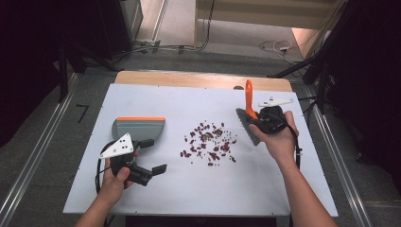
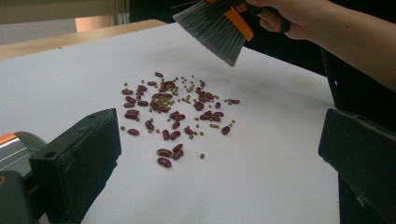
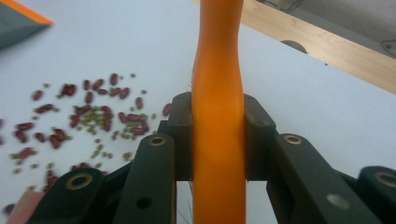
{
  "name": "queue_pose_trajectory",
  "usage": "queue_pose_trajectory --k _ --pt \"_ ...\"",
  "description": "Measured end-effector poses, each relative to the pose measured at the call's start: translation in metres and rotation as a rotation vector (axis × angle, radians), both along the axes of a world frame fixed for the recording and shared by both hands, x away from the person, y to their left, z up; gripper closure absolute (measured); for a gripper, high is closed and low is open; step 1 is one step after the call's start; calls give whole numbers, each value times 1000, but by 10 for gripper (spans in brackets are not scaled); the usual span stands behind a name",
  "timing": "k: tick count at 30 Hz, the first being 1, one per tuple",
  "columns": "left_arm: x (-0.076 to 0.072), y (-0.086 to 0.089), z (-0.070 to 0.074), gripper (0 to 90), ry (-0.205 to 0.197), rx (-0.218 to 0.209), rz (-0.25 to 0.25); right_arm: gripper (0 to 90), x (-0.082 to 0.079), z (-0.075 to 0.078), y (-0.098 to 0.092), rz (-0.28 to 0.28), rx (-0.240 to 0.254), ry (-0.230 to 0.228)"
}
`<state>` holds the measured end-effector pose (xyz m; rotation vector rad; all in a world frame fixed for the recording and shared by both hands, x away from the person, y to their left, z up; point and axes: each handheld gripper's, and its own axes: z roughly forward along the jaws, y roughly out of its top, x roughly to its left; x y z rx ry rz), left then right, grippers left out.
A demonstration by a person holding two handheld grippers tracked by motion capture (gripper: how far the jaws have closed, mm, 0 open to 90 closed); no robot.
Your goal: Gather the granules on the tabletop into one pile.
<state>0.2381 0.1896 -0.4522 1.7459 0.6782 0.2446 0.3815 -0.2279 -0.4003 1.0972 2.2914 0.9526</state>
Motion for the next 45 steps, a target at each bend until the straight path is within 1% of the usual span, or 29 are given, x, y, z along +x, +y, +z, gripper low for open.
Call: queue_pose_trajectory --k 2,3,4,6,8,9,10,11,13,14,15,17,18,20,21,22,24,25,26,27,29,31,32,35,37,39,42,44,45 --pt "0 1 0 0 2 -3 6 688 8 -1 8 -3 -52 4" --pt "1 1 0 0 1 1 10 688 12 -2 13 -2 -89 -6" --pt "1 1 -1 0 -1 9 12 688 16 -3 18 -1 -118 -9" --pt "1 0 -2 0 5 12 6 688 23 -6 28 2 -170 -14" --pt "0 0 -3 0 6 19 2 688 28 -9 39 -1 -239 -24" --pt "0 -1 -3 0 5 17 1 688 34 -14 49 9 -295 -33" --pt "0 0 -3 0 5 19 1 688 34 -14 49 9 -295 -33" --pt "0 0 -3 0 6 14 1 688 37 -17 54 10 -335 -47" --pt "0 0 -3 0 5 11 0 688 40 -24 66 -2 -394 -42" --pt "0 1 -3 0 6 13 2 688 43 -28 71 -3 -432 -55" --pt "0 1 -3 0 7 15 1 688 44 -32 76 4 -455 -41" --pt "0 1 -3 0 8 14 4 688 47 -39 85 13 -493 -47" --pt "0 1 -3 0 8 13 4 688 48 -43 90 16 -502 -35" --pt "0 2 -3 0 9 12 3 689 48 -49 99 32 -523 -29" --pt "0 2 -2 0 9 10 2 689 47 -51 104 46 -520 -3" --pt "0 2 -2 0 9 9 2 689 46 -52 109 55 -529 16" --pt "0 2 -2 0 6 11 1 687 43 -54 117 72 -552 36" --pt "0 2 -2 0 5 10 2 686 41 -56 119 86 -556 42" --pt "0 2 -2 0 4 10 1 685 39 -57 120 84 -557 46" --pt "0 2 -2 0 5 9 1 684 37 -57 120 96 -554 43" --pt "0 2 -2 0 5 13 0 681 32 -58 120 96 -542 52" --pt "0 1 -2 0 3 12 -1 680 26 -59 120 120 -530 55" --pt "0 1 -2 0 4 13 -1 679 19 -59 121 137 -526 59" --pt "0 1 -2 0 3 14 0 678 12 -57 123 155 -517 68" --pt "0 1 -2 0 2 17 2 678 6 -56 123 183 -521 71" --pt "0 1 -2 0 2 17 4 678 -1 -55 122 209 -514 77" --pt "1 1 -2 0 5 19 9 678 -7 -54 121 237 -523 68" --pt "0 1 -2 0 3 19 11 680 -14 -53 123 242 -542 43" --pt "0 1 -1 0 2 20 12 682 -16 -51 123 251 -556 20"
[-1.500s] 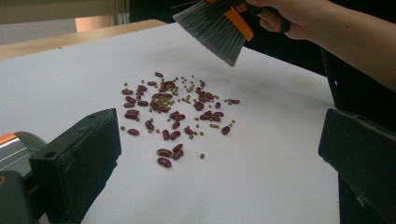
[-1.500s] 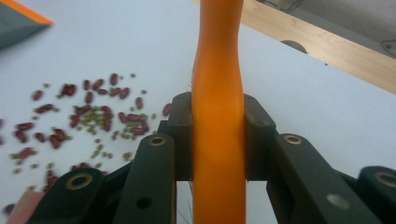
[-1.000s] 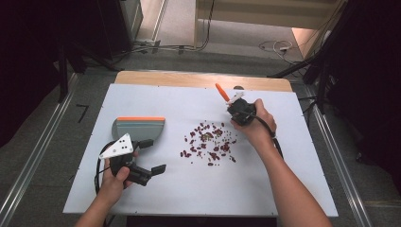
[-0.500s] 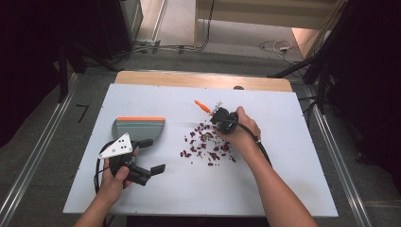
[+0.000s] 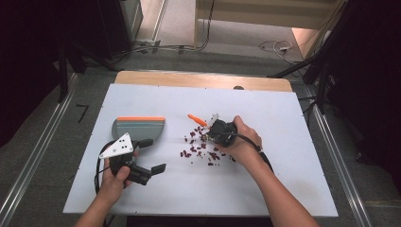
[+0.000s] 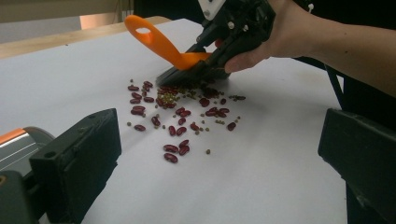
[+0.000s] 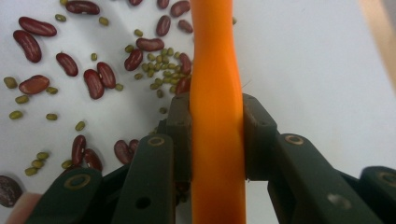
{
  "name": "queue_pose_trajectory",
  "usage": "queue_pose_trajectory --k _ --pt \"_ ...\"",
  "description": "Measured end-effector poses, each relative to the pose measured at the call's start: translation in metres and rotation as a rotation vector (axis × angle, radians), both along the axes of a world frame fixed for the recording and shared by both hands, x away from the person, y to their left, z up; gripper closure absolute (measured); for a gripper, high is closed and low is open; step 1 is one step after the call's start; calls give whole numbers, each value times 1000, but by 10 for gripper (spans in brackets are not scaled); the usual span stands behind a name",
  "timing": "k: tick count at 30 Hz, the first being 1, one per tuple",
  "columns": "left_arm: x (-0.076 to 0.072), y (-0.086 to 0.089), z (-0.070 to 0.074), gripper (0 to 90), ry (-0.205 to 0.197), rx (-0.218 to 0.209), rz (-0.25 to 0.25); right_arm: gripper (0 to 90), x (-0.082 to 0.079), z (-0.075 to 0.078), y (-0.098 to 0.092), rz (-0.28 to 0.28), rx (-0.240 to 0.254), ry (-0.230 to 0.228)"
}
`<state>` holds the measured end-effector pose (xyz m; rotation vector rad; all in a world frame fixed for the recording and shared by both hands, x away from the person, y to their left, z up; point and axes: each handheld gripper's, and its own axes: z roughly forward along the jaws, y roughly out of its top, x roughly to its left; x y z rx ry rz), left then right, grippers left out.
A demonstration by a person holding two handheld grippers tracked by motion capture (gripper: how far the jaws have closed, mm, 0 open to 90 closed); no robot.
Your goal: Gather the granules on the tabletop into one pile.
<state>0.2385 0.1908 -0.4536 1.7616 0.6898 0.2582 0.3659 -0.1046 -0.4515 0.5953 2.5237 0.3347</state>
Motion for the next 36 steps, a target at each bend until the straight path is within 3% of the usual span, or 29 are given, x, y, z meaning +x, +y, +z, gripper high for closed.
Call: queue_pose_trajectory --k 4,7,10,15,18,19,20,23,24,27,30,36 --pt "0 1 1 0 -1 -1 5 687 10 16 -3 -14 56 -34" --pt "-1 1 1 0 0 -4 4 687 19 24 -1 -25 64 -53" --pt "0 2 1 0 -1 -8 7 687 34 31 9 22 59 -66" --pt "-1 4 1 0 -7 -13 7 687 58 20 35 61 -20 -113" --pt "-3 4 2 0 -31 -10 21 687 72 5 42 50 -25 -95" --pt "-4 5 2 0 -41 -7 26 687 73 1 44 49 -2 -75" --pt "-4 5 2 0 -46 -7 29 687 71 0 47 48 12 -65" --pt "-4 7 2 0 -45 -18 34 681 61 -7 56 83 -35 -28" --pt "-3 8 2 0 -44 -17 37 679 58 -9 56 97 -41 -35" --pt "-4 9 2 0 -46 -17 41 676 47 -10 52 132 -20 -12" --pt "-4 9 3 0 -48 -13 45 671 31 -11 45 208 -25 8" --pt "-4 8 2 0 -44 -11 47 668 8 -13 39 272 -28 11"
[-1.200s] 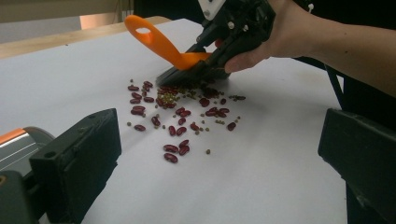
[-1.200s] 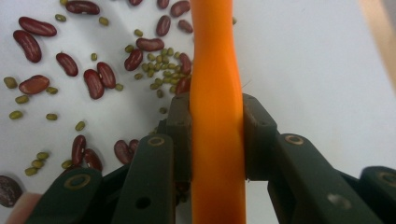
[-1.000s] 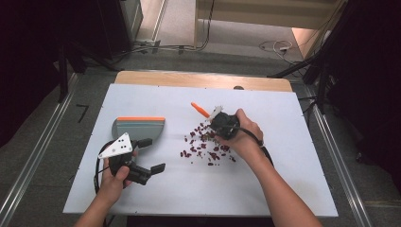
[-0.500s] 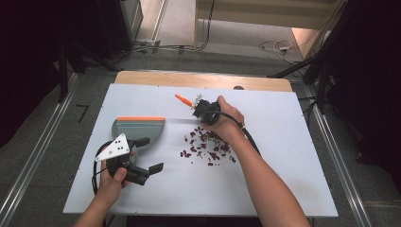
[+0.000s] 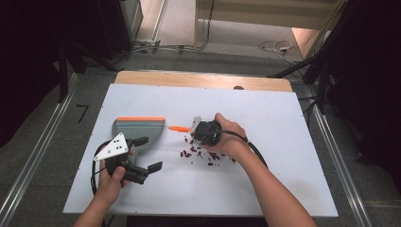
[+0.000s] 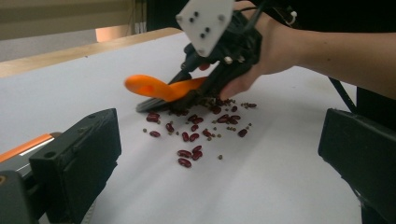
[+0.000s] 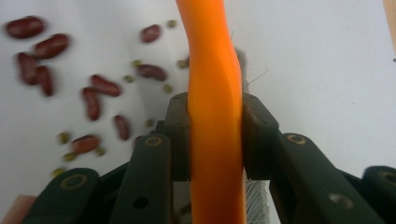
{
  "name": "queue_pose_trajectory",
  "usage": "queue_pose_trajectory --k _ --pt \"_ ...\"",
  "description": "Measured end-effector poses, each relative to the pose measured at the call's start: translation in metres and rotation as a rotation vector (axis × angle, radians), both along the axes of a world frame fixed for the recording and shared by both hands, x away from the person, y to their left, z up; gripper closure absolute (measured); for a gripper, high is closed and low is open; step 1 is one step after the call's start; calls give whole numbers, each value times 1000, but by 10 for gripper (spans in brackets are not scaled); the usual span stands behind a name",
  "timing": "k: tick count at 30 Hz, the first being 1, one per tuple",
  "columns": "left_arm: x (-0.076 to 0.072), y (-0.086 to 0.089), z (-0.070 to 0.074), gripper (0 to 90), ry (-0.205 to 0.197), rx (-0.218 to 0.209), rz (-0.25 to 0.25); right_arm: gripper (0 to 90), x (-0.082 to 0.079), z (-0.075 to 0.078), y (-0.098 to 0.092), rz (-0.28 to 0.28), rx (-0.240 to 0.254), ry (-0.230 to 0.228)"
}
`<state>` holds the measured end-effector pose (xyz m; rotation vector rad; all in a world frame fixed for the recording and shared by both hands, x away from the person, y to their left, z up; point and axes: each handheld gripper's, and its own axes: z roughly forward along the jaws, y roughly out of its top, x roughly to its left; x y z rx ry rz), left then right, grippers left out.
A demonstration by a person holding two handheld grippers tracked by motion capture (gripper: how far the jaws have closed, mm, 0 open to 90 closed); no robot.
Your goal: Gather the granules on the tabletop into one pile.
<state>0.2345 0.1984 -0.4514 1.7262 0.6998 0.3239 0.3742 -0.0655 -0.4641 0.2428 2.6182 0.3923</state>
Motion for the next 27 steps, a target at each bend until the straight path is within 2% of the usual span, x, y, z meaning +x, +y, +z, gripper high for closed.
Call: queue_pose_trajectory --k 3,9,10,11,15,19,22,23,26,27 --pt "0 1 0 0 -1 2 11 668 -15 0 -3 38 -2 3" --pt "0 2 0 0 -6 -3 21 668 -26 3 -4 67 -30 6" --pt "0 2 0 0 -9 1 26 670 -27 4 -4 69 -34 -11" --pt "0 3 0 0 -12 1 31 675 -27 9 -4 75 -42 -42" --pt "0 4 0 0 -8 -3 38 679 -20 19 -3 67 -15 -67" --pt "0 4 0 0 -7 -4 36 680 -7 27 7 49 9 -100" --pt "1 4 -1 0 -10 -1 36 680 1 25 23 78 -19 -106" --pt "0 5 -1 0 -10 0 37 680 3 20 36 104 -33 -100" --pt "0 6 0 0 -18 -9 41 680 6 15 47 121 -39 -110" --pt "-1 8 0 0 -27 -14 44 680 7 11 55 144 -29 -90"
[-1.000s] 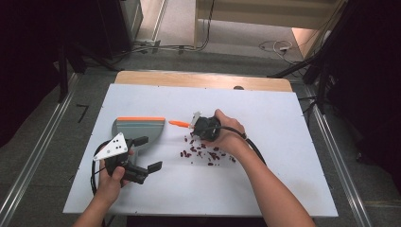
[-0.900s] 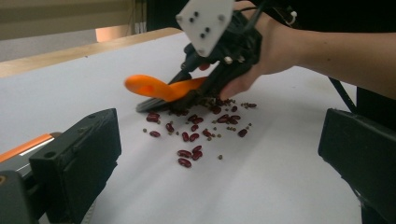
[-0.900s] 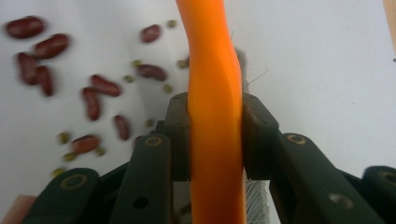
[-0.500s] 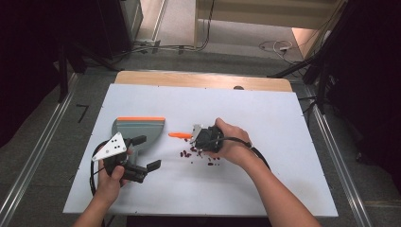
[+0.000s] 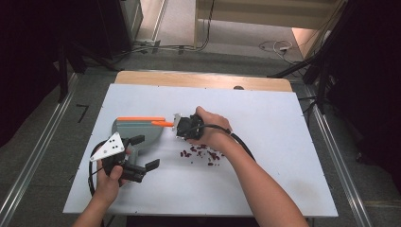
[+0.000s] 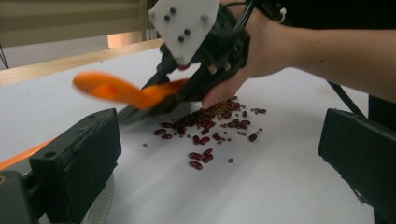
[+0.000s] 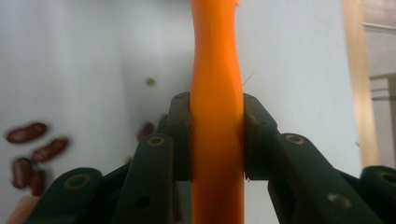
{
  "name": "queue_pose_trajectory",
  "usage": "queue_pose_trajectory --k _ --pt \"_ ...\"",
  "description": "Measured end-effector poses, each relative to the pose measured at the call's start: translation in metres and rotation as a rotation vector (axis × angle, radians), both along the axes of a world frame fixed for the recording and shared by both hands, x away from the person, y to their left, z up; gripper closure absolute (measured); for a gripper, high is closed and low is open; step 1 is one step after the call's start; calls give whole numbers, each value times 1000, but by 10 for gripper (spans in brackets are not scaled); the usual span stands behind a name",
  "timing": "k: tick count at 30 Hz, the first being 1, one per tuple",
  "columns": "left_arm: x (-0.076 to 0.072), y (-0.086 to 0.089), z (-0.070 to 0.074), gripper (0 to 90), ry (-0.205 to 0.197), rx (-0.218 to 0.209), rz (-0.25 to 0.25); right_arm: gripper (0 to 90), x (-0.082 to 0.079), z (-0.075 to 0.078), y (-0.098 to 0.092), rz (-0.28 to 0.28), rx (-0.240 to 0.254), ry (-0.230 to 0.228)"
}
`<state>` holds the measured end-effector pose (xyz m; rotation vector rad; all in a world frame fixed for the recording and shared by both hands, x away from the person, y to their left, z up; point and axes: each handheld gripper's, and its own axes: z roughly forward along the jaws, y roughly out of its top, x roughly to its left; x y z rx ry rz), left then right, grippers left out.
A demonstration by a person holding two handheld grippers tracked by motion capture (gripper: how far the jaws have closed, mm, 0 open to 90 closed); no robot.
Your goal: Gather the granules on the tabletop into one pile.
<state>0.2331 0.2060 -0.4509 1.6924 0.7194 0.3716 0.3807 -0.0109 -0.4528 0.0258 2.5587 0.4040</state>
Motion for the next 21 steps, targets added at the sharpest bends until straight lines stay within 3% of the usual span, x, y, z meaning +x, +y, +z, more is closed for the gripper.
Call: queue_pose_trajectory --k 3,5,8,15,17,21 --pt "-1 2 1 0 -13 -7 6 677 -5 -4 5 27 -13 13" --pt "-2 4 2 0 -21 -19 12 673 -14 -10 6 61 -57 19" --pt "-1 7 2 0 -17 -23 21 672 -23 -9 -1 71 -41 64" --pt "-1 8 3 0 -20 -28 30 670 -41 -9 -14 112 -50 84" --pt "-1 9 3 0 -18 -30 34 670 -44 -6 -16 115 -58 115" --pt "-2 11 4 0 -22 -35 45 673 -45 0 -18 128 -64 103"
